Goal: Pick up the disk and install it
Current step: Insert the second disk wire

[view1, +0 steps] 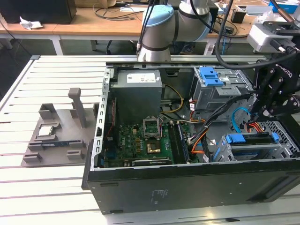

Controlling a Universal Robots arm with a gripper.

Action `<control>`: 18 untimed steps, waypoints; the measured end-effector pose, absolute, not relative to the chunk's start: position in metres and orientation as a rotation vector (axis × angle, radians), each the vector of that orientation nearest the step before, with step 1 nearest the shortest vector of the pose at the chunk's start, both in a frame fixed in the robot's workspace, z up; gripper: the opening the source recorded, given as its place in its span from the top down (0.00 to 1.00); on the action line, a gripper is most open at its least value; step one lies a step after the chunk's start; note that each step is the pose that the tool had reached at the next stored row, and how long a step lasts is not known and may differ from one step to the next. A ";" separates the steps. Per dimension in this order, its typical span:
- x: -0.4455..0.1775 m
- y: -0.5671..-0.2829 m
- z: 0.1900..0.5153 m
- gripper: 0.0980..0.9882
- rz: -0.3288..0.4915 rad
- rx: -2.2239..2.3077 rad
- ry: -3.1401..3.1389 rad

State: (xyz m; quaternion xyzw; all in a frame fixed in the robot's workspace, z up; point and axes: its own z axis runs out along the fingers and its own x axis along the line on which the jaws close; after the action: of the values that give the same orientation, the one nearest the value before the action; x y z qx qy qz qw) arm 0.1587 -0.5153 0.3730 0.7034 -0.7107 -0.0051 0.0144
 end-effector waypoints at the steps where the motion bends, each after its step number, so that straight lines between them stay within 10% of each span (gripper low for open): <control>1: 0.159 -0.515 0.373 0.86 -0.016 2.190 -2.212; 4: 0.159 -0.515 0.373 0.99 -0.016 2.190 -2.212; 18: 0.157 -0.535 0.364 1.00 0.001 2.183 -2.204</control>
State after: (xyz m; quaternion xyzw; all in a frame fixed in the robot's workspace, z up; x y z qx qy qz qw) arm 0.1566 -0.5348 0.3645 0.7036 -0.7104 0.0004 0.0198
